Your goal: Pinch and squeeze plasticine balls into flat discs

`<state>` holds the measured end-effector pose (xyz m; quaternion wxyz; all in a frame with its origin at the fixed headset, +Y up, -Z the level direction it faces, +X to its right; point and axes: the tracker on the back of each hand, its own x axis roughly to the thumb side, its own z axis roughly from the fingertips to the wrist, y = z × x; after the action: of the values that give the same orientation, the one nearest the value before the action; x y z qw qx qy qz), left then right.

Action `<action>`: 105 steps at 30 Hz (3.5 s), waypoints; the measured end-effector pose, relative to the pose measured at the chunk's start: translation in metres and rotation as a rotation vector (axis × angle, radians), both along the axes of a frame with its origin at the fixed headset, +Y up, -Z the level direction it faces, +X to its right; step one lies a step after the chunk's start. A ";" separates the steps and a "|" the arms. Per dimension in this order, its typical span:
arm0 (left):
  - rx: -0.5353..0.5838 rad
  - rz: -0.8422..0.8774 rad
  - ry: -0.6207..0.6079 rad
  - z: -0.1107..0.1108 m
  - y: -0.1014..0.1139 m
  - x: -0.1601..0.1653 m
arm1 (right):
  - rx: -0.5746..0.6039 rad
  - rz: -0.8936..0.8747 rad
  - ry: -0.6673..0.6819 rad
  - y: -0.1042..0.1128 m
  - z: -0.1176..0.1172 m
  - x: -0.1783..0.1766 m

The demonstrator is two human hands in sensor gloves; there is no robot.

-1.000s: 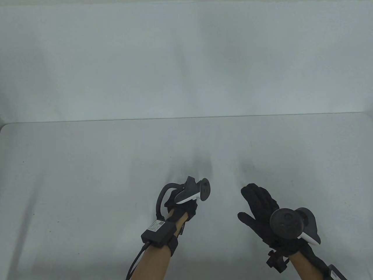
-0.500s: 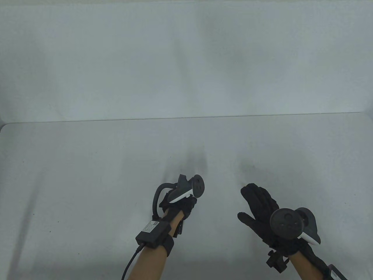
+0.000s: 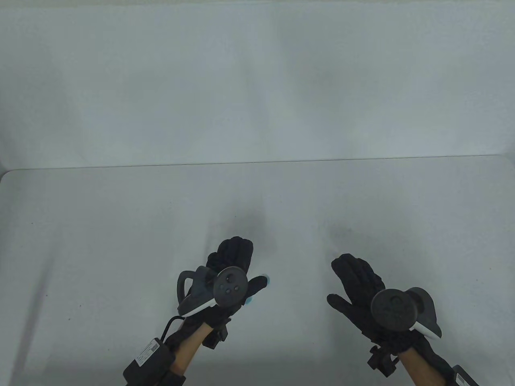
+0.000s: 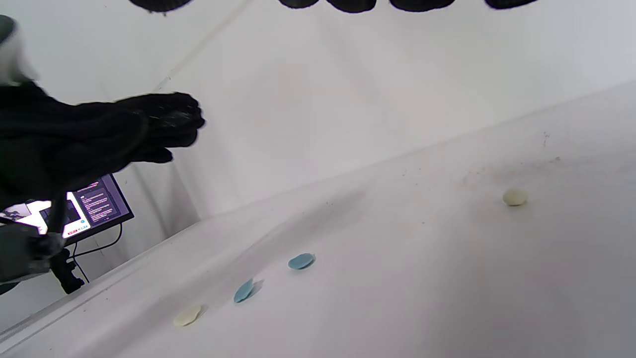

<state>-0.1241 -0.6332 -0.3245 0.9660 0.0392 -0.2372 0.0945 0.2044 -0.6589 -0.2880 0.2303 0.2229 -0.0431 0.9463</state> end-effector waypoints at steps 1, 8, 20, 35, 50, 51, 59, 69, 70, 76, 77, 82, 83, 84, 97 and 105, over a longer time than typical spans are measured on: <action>0.014 0.007 -0.010 0.007 -0.001 -0.004 | 0.008 0.016 -0.003 0.000 0.000 -0.001; -0.002 0.023 -0.014 0.020 -0.024 -0.018 | 0.028 0.087 -0.023 -0.003 0.001 -0.005; 0.005 0.062 -0.008 0.021 -0.026 -0.024 | 0.037 0.038 -0.112 0.009 -0.005 0.002; 0.021 0.061 -0.003 0.020 -0.028 -0.022 | -0.100 0.406 -0.294 0.004 -0.110 -0.005; 0.020 0.054 -0.003 0.020 -0.028 -0.019 | -0.314 0.603 -0.384 -0.075 -0.173 -0.006; 0.019 0.055 -0.003 0.020 -0.028 -0.019 | -0.318 0.605 -0.378 -0.078 -0.173 -0.006; 0.018 0.051 0.000 0.020 -0.028 -0.019 | -0.249 0.640 -0.369 -0.086 -0.176 -0.009; 0.014 0.060 0.010 0.019 -0.028 -0.021 | -0.153 0.718 -0.368 -0.091 -0.175 -0.019; 0.015 0.061 0.012 0.019 -0.028 -0.021 | -0.152 0.721 -0.373 -0.089 -0.175 -0.019; 0.020 0.074 0.018 0.019 -0.027 -0.024 | -0.065 0.649 -0.400 -0.053 -0.160 -0.018; 0.023 0.075 0.019 0.019 -0.026 -0.024 | -0.062 0.621 -0.400 -0.045 -0.157 -0.017; 0.032 0.079 0.026 0.019 -0.025 -0.027 | -0.080 0.281 -0.376 -0.005 -0.124 -0.006; 0.036 0.082 0.028 0.019 -0.025 -0.028 | -0.083 0.208 -0.364 0.001 -0.116 -0.004; 0.041 0.086 0.029 0.019 -0.024 -0.029 | -0.084 0.167 -0.355 0.004 -0.111 -0.002; 0.045 0.099 0.039 0.019 -0.023 -0.034 | -0.489 -0.581 -0.010 -0.011 -0.057 0.000; 0.036 0.096 0.044 0.019 -0.024 -0.034 | -0.678 -0.792 0.097 -0.042 -0.049 -0.017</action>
<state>-0.1583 -0.6569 -0.3058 0.9645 0.0700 -0.2155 0.1357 0.1874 -0.7007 -0.3369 0.6313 0.1461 0.1953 0.7362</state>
